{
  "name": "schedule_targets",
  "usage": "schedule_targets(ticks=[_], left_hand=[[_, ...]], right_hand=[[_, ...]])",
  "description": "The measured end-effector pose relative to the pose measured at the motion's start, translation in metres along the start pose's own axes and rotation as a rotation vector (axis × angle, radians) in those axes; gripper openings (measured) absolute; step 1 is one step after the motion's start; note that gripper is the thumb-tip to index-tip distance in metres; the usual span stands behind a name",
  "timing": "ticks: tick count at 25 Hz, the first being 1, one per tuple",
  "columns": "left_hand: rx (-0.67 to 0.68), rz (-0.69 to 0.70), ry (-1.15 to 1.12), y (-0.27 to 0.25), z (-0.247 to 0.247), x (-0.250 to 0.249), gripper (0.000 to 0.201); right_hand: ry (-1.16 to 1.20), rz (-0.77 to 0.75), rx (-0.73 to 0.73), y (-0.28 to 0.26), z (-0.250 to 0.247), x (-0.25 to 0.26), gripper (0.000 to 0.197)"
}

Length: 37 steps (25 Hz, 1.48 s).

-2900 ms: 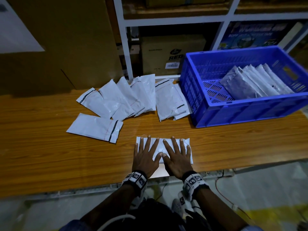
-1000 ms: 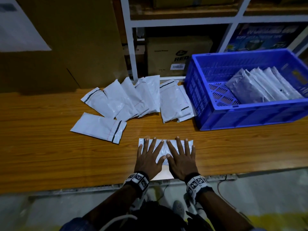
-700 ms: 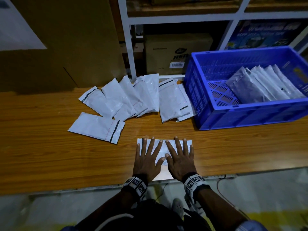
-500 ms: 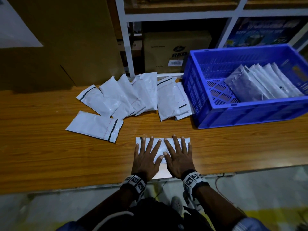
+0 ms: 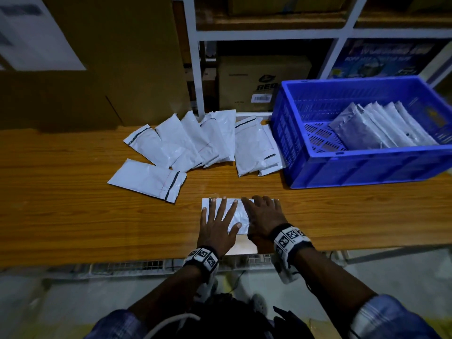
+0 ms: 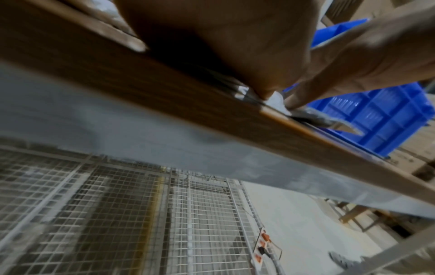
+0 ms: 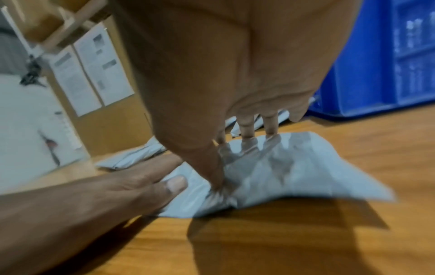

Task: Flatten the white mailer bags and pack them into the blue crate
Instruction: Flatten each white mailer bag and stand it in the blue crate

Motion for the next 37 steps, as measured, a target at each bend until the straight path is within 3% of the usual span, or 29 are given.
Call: schedule_targets(ticks=[4, 8, 11, 14, 17, 19, 22, 24, 26, 29, 32, 37], left_hand=[[-0.069, -0.039, -0.192, -0.012, -0.010, -0.009, 0.075], [-0.145, -0.084, -0.288, -0.007, -0.037, -0.015, 0.078], [-0.233, -0.079, -0.169, 0.006, -0.074, -0.016, 0.056], [-0.370, 0.011, 0.029, 0.016, -0.109, -0.017, 0.033], [-0.335, 0.099, 0.155, 0.019, -0.115, -0.019, 0.036], [-0.253, 0.106, 0.174, 0.014, -0.103, -0.019, 0.040], [-0.087, 0.088, 0.148, 0.000, -0.072, -0.012, 0.046], [0.012, 0.049, 0.118, -0.009, -0.052, -0.008, 0.050], [0.049, 0.012, 0.045, -0.013, -0.042, -0.006, 0.047], [-0.019, 0.034, -0.037, -0.012, -0.037, -0.006, 0.037], [-0.111, 0.017, -0.026, -0.005, -0.031, -0.005, 0.050], [-0.075, 0.018, 0.024, 0.002, -0.008, 0.000, 0.057]], right_hand=[[-0.141, -0.055, -0.172, 0.000, -0.020, 0.006, 0.078], [-0.200, -0.092, -0.334, -0.004, -0.043, 0.007, 0.045], [-0.156, -0.092, -0.455, -0.010, -0.061, 0.007, 0.030], [-0.111, -0.078, -0.535, -0.018, -0.068, 0.004, 0.034], [-0.088, -0.071, -0.547, -0.022, -0.055, 0.006, 0.033], [-0.006, -0.063, -0.459, -0.019, -0.034, 0.008, 0.035], [0.136, -0.016, -0.089, -0.013, 0.010, 0.006, 0.093], [0.122, -0.015, 0.038, -0.012, 0.034, 0.006, 0.105], [0.195, -0.007, -0.027, -0.013, 0.045, 0.010, 0.083], [0.279, 0.077, -0.220, -0.014, 0.052, 0.014, 0.059], [0.180, 0.111, -0.300, -0.011, 0.063, 0.017, 0.057], [0.179, 0.084, -0.331, -0.006, 0.062, 0.014, 0.056]])
Point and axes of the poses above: each hand's wrist, its own y-axis towards the middle knuckle, its own z-axis out of the palm, x = y × z, the point moved 2 cm from there along y, towards the middle knuckle, and after that the axes turned 1 degree about x, right-handed, at the moved point
